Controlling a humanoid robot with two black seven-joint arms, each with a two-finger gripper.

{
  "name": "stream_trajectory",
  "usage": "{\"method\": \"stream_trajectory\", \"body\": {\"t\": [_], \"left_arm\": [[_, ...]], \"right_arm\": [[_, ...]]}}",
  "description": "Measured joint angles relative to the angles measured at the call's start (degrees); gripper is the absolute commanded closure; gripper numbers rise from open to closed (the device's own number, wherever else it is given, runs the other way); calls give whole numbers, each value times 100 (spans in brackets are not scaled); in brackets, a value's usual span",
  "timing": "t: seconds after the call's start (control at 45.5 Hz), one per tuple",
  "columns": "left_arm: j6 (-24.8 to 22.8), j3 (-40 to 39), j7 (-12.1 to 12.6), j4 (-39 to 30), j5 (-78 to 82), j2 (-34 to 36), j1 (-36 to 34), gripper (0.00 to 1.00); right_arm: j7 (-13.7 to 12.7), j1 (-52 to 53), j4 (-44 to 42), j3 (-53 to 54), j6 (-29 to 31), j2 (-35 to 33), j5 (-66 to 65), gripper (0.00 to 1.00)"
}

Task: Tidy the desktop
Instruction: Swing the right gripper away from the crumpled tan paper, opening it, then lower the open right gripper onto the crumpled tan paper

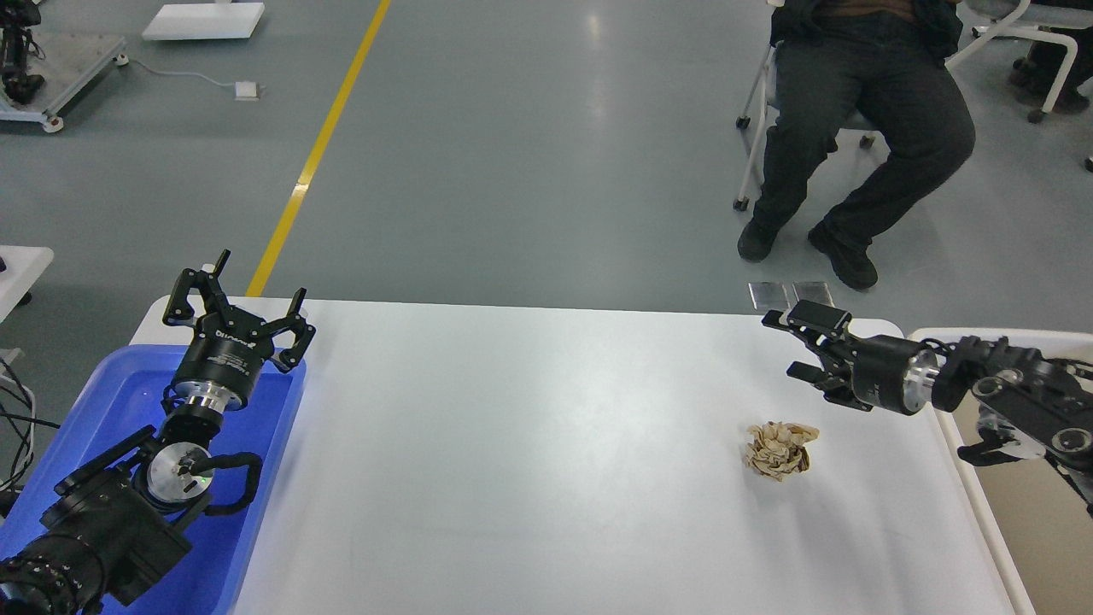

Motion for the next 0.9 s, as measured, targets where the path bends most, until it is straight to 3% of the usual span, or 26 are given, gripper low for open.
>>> {"method": "stream_trajectory", "body": {"t": [0.462,0.902], "left_arm": [[0,-3,0,0,0,0,0,0],[1,-2,0,0,0,0,0,0]], "right_arm": [[238,35,173,-1789,-1947,-88,-1492,0],[334,-65,161,-2539,-2919,-43,-1659,0]]}}
